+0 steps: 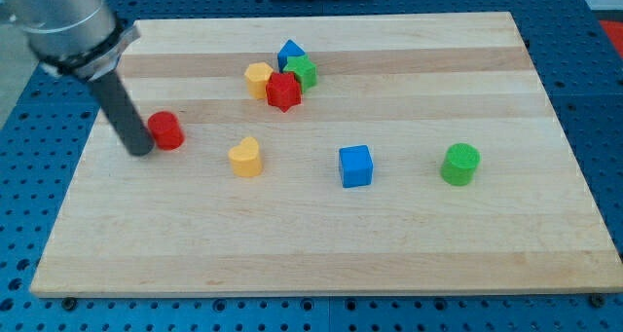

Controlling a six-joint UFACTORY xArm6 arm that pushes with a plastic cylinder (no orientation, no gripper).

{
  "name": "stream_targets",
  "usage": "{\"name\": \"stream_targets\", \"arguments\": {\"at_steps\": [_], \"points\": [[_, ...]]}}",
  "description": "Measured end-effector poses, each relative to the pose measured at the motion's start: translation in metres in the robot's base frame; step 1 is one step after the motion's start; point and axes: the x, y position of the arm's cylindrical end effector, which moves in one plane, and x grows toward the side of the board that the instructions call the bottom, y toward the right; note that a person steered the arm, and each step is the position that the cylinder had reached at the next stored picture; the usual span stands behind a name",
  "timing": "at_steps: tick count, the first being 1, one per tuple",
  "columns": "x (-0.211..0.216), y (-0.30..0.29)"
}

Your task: Move the red circle above the yellow hexagon

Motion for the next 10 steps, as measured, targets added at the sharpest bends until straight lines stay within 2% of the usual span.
{"name": "stream_targets", "arguments": {"at_steps": [1,3,6,8,9,10], "points": [[-0.037,0.021],[-0.024,0.017],[-0.004,0.041],[-0.059,0.047],[-0.055,0.046],[-0.031,0.047]]}}
